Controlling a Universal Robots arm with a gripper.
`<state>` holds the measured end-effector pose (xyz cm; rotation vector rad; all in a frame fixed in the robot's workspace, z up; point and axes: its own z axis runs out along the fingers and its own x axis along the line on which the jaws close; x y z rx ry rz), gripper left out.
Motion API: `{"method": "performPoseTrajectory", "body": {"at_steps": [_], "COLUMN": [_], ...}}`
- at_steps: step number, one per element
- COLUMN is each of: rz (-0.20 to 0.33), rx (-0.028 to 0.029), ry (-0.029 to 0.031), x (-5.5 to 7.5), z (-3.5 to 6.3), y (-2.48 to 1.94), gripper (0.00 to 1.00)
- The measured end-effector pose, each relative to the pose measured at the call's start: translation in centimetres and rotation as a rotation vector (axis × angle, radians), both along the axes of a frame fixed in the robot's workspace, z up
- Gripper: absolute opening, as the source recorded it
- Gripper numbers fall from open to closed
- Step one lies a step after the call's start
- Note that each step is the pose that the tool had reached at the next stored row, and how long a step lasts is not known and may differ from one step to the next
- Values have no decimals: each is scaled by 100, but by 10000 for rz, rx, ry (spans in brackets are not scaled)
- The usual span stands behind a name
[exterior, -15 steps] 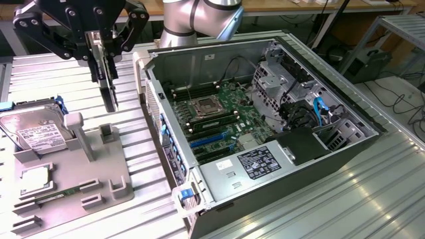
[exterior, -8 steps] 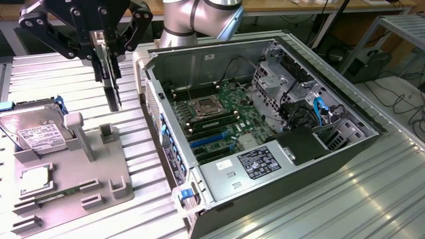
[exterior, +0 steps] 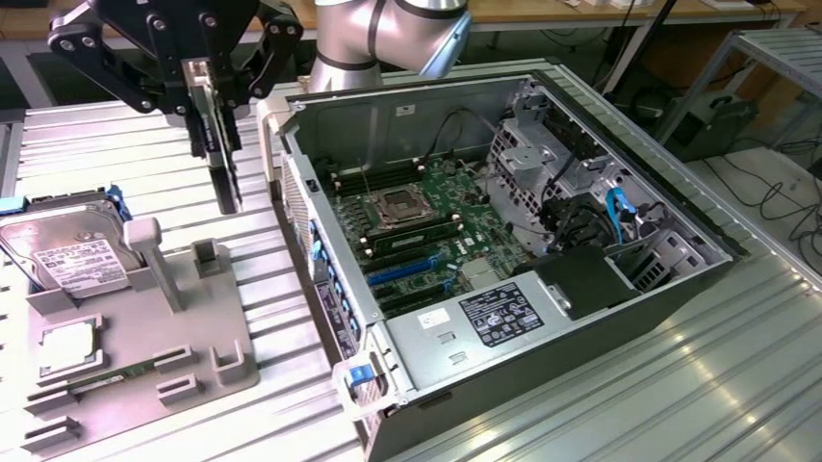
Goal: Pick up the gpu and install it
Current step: 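Pick up the gpu and move the gpu toward the slot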
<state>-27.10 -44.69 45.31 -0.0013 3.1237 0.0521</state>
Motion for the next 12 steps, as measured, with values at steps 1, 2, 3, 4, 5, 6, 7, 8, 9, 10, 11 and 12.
{"method": "performPoseTrajectory", "body": {"at_steps": [1,2,3,4,5,6,7,8,9,10,11,12], "rz": [0,0,0,0,0,0,0,0,0,0,0,0], "rx": [0,0,-1,-1,0,0,0,0,-1,-1,-1,0], "ry": [0,1,1,1,0,1,0,0,1,1,1,1], "x": [9,16,20,25,30,38,44,53,60,68,76,85], "z": [0,0,1,0,0,0,0,0,0,0,1,0], "y": [0,0,0,0,0,0,0,0,0,0,0,0], "gripper": [27,27,27,27,27,27,27,27,27,27,27,27]}}
